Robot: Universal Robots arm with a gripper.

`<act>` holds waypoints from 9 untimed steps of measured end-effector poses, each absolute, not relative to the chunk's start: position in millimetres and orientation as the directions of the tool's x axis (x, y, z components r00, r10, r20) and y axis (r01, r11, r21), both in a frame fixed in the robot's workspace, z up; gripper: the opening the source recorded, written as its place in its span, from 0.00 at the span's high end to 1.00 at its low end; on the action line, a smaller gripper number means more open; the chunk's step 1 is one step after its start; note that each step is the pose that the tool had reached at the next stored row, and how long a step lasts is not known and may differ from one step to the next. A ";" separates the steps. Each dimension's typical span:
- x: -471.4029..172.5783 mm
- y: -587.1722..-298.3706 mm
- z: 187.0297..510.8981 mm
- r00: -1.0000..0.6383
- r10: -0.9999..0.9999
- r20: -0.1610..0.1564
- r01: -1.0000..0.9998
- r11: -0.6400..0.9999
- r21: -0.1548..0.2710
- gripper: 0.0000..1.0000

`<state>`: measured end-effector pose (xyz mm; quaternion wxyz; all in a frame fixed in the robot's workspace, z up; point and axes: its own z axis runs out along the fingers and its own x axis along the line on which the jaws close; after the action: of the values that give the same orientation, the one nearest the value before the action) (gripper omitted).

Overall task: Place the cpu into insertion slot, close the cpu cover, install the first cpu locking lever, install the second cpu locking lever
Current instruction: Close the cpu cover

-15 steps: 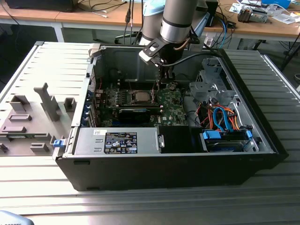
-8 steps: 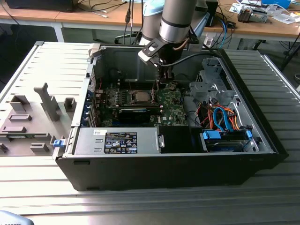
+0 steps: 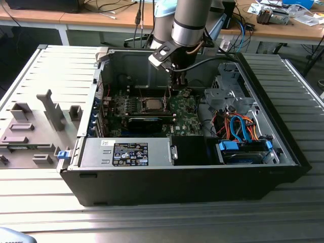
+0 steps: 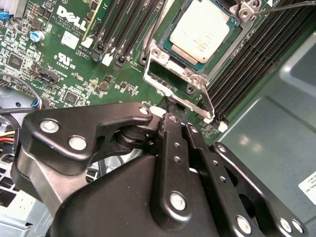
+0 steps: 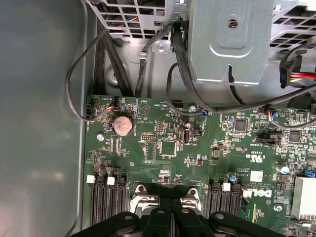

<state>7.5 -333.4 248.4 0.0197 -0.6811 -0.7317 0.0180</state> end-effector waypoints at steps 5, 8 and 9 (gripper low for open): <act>6.0 -333.4 248.2 -0.071 0.997 0.004 0.996 0.071 -0.053 0.89; 5.2 -333.4 248.1 -0.071 0.997 0.004 0.996 0.071 -0.053 0.89; 5.0 -333.4 248.1 -0.071 0.997 0.004 0.996 0.071 -0.053 0.89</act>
<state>5.0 -333.4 248.1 0.0197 -0.6812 -0.7317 0.0180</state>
